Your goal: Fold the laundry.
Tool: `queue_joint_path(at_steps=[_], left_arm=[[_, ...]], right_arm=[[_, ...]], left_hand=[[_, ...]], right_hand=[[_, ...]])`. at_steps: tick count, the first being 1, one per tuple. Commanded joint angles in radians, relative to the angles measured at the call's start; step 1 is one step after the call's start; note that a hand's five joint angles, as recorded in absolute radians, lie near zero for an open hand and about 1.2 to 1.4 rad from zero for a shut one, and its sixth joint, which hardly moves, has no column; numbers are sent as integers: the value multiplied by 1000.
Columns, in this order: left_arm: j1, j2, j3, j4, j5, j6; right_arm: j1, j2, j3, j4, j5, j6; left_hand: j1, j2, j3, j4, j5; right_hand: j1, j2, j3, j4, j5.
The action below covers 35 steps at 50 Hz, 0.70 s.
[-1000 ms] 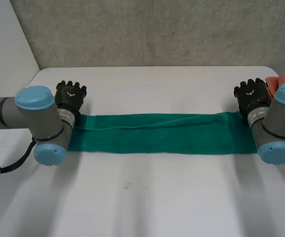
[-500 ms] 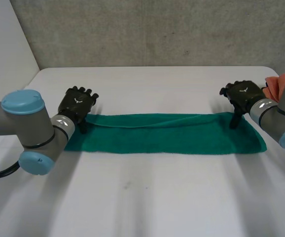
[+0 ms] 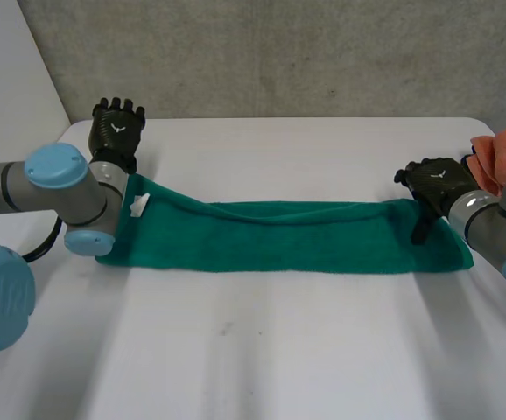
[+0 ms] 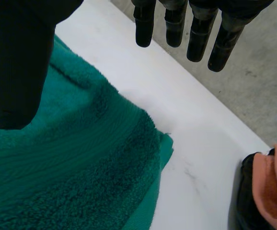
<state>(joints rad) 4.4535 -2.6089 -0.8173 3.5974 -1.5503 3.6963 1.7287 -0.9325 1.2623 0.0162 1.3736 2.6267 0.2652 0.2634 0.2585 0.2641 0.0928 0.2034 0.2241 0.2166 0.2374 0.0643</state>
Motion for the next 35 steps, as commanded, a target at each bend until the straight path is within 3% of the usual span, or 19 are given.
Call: queue_joint_path(at_steps=[1,9,15,27,35], left_arm=[[-17,185,-252,1,1,-6],[-66,285,-437,-11,25,-24],[-103,283,-488,-12,136,-29],[-180,125,-293,-3,159,-76],[-192,36,-168,-16,242,-99]], right_arm=[[-9,-81,133,-22,-11,-1],[-52,-134,255,-36,-44,-5],[-47,-132,244,-47,-62,-4],[-35,-95,238,-59,-50,1],[-43,-98,281,-78,-51,-1]], left_hand=[[1,3,8,2,-1],[-14,-12,-7,-12,-16],[-16,-15,-10,-15,-19],[-2,0,5,-1,-4],[25,26,31,26,23]], right_hand=[[-29,-50,-42,-63,-64],[43,22,30,9,8],[34,14,21,0,-1],[31,11,18,-3,-4],[31,11,18,-3,-4]])
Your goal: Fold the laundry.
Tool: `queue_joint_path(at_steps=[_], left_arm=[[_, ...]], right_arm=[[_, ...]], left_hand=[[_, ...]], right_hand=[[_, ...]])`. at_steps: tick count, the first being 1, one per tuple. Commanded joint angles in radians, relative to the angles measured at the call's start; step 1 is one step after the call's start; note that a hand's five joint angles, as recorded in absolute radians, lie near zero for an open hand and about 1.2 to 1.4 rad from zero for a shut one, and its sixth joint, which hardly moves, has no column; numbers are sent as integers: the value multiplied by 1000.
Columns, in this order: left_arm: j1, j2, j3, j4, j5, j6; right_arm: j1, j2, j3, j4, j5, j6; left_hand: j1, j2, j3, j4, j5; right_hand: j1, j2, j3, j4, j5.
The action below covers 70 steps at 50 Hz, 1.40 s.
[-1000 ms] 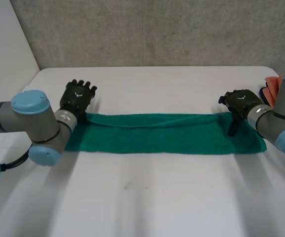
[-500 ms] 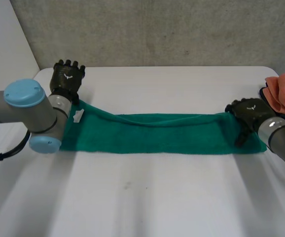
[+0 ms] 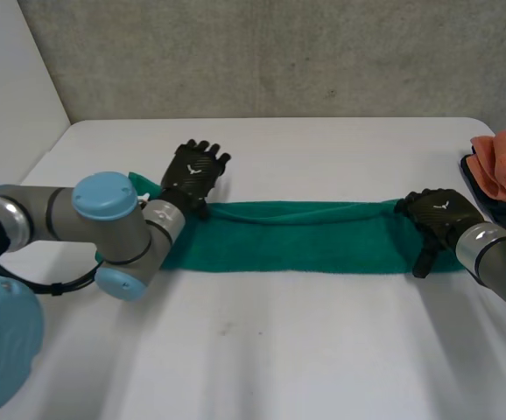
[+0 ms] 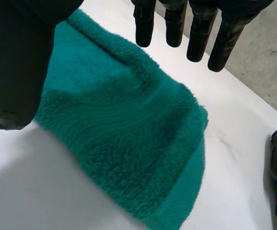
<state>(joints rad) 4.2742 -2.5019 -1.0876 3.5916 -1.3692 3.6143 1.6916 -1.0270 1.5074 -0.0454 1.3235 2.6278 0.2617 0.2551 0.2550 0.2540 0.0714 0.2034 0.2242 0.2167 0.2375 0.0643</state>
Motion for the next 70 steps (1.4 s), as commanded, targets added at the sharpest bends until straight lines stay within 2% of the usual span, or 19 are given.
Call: queue_joint_path(at_steps=[1,10,14,15,16,19,20,25,41,46,54,57,59,66,68,70], left_arm=[[-11,-84,118,-11,64,-17],[-2,-204,287,-30,67,-14],[6,-279,426,-34,35,-11],[10,-296,464,-33,16,-8],[18,-325,541,-33,-49,-5],[36,-347,623,-36,-148,-9],[36,-344,615,-36,-143,-14],[35,-226,433,-24,-71,-23],[26,202,-217,-10,-68,-72],[33,319,-359,-4,-64,-100],[35,376,-451,2,-62,-111],[35,377,-459,2,-62,-111],[35,379,-459,2,-62,-111],[35,400,-468,1,-65,-112],[36,414,-482,1,-62,-111],[36,426,-488,1,-62,-111]], right_arm=[[-6,-4,39,-19,-1,-2],[-9,-5,50,-21,-1,-2],[-6,-5,54,-21,0,0],[-6,-5,54,-22,0,0],[-6,-5,56,-24,0,0],[-4,-13,63,-31,0,0],[-3,-16,65,-31,0,0],[-1,-31,76,-33,0,0],[-17,-68,114,-31,0,0],[-67,-70,132,-42,0,-8],[-89,-33,114,-103,3,-26],[-96,-8,99,-123,5,-31],[-96,7,83,-128,3,-34],[-104,67,36,-116,3,-54],[-115,65,37,-114,2,-54],[-136,51,40,-107,6,-54]], left_hand=[[34,41,41,42,50],[119,126,126,127,135],[187,193,193,194,202],[198,205,205,206,214],[225,231,231,232,240],[234,240,240,241,249],[234,240,240,241,249],[231,237,237,238,246],[160,167,167,168,176],[122,129,129,130,138],[122,129,129,130,138],[122,129,129,130,138],[122,129,129,130,138],[122,129,129,130,138],[122,129,129,130,138],[122,129,129,130,138]], right_hand=[[31,11,18,-3,-4],[25,5,12,-9,-10],[25,5,12,-9,-10],[25,5,12,-9,-10],[25,5,12,-9,-10],[25,5,12,-9,-10],[25,5,12,-9,-10],[22,2,9,-12,-13],[90,69,77,56,54],[228,207,214,194,192],[386,366,373,352,351],[544,524,531,510,509],[811,791,798,777,776],[1193,1172,1179,1159,1157],[1159,1138,1146,1125,1124],[741,720,727,706,705]])
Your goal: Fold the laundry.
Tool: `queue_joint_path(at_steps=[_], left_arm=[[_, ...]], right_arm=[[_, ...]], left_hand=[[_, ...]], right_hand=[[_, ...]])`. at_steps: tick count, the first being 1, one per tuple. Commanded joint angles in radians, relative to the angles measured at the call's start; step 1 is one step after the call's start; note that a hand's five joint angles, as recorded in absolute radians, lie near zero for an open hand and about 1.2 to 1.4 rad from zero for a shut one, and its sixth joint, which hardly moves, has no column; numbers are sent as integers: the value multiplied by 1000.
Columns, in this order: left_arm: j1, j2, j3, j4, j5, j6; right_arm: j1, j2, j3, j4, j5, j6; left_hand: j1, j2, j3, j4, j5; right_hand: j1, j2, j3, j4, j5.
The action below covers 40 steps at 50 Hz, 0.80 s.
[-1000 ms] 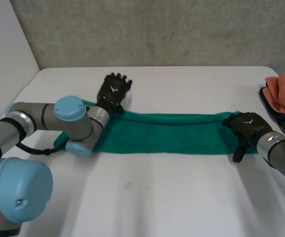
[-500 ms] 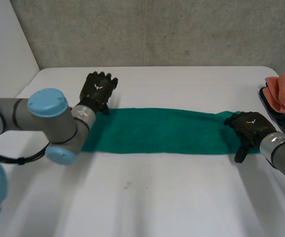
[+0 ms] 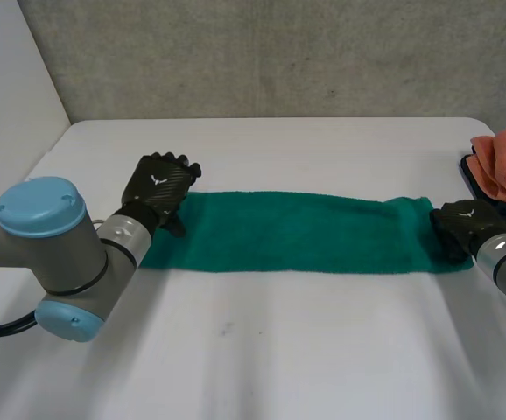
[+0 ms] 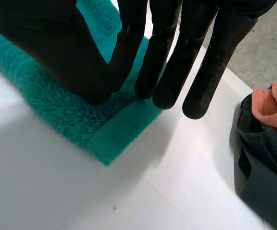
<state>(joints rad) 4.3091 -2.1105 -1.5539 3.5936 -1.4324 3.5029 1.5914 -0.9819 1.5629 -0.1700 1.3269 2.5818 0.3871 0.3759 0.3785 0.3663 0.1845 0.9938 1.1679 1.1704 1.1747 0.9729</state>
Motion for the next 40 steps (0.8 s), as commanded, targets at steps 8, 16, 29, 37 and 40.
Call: queue_joint_path(at_steps=[8,16,29,37,40], left_arm=[[3,96,-63,-1,1,1],[1,130,-94,-1,3,-1],[1,133,-103,-1,3,-1],[3,127,-104,-1,3,-4],[3,127,-104,-1,3,-7]], right_arm=[[-61,-73,34,44,-14,5],[-62,-93,85,43,-52,8],[-65,-46,63,30,-60,6],[-61,11,9,30,-57,-2],[-61,31,-14,38,-49,-6]], left_hand=[[-6,5,2,15,22],[-6,5,2,15,22],[-6,5,2,15,22],[-6,5,2,14,22],[-6,5,2,15,22]], right_hand=[[-339,-513,-516,-520,-493],[-495,-669,-671,-676,-649],[-386,-560,-563,-567,-540],[51,-123,-126,-130,-103],[401,227,224,220,247]])
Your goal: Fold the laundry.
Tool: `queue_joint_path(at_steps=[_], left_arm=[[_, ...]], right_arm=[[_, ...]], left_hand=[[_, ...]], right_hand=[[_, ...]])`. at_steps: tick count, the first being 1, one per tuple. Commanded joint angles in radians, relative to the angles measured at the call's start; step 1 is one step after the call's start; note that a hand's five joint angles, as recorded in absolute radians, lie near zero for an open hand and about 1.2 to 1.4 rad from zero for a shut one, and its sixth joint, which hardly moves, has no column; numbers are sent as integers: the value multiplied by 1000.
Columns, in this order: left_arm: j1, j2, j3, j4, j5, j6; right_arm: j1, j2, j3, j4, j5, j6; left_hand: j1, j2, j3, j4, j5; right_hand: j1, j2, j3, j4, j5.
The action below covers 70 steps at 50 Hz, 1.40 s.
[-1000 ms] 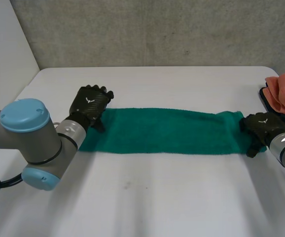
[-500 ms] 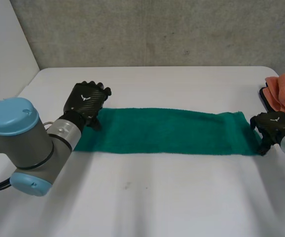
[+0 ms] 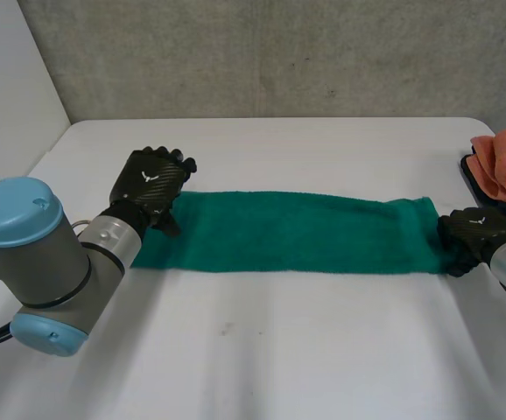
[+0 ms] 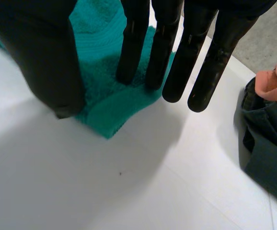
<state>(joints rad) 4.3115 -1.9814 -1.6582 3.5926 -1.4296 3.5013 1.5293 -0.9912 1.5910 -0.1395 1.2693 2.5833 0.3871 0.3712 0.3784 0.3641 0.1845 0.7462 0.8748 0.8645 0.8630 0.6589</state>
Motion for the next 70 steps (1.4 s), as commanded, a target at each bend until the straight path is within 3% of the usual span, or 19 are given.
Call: queue_joint_path(at_steps=[1,8,13,19,24,29,35,41,45,55,58,59,63,67,70], left_arm=[[1,-2,0,0,0,-5],[1,16,-9,-2,-2,-7],[2,52,-20,-8,-2,-7],[20,95,-37,-12,-3,-11],[54,136,-74,-12,-3,-50],[89,165,-97,-12,-2,-87],[140,196,-110,-12,0,-94],[191,220,-124,-12,0,-94],[217,225,-135,-12,0,-93],[231,223,-161,-12,4,-91],[223,216,-160,-11,4,-91],[220,214,-157,-11,4,-91],[208,213,-146,-8,3,-93],[172,185,-120,2,1,-96],[108,151,-77,2,1,-97]], right_arm=[[0,40,-43,6,13,-6],[-21,-4,-19,-2,18,-6],[-112,-50,-12,9,16,-17],[-216,-72,-11,11,22,-161],[-215,-110,-22,11,19,-249],[-25,-172,-86,3,5,-192],[214,-146,-199,-2,1,-169],[526,26,-443,9,1,-167],[661,162,-622,21,1,-167],[885,543,-1060,228,-96,-166],[904,615,-1157,303,-99,-167],[908,650,-1219,354,-96,-166],[904,683,-1371,475,-27,-149],[891,669,-1462,563,124,-82],[865,657,-1473,607,191,9]], left_hand=[[-6,10,2,17,22],[-6,10,2,17,22],[-9,7,0,14,19],[-24,-8,-15,-1,4],[-33,-17,-24,-10,-5],[-41,-26,-33,-18,-13],[-47,-31,-39,-24,-19],[-74,-58,-65,-51,-46],[-85,-70,-77,-62,-57],[-91,-75,-83,-68,-63],[-100,-84,-91,-77,-72],[-106,-90,-97,-83,-78],[-106,-90,-97,-83,-78],[-109,-93,-100,-86,-81],[-109,-93,-100,-86,-81]], right_hand=[[650,521,532,533,563],[650,521,532,533,563],[650,521,532,533,563],[650,521,532,533,563],[650,521,532,533,563],[650,521,532,533,563],[650,521,532,533,563],[650,521,532,533,563],[650,521,532,533,563],[650,521,532,533,563],[650,521,532,533,563],[279,150,161,162,192],[-572,-700,-690,-688,-659],[-572,-700,-690,-688,-659],[-572,-700,-690,-688,-659]])
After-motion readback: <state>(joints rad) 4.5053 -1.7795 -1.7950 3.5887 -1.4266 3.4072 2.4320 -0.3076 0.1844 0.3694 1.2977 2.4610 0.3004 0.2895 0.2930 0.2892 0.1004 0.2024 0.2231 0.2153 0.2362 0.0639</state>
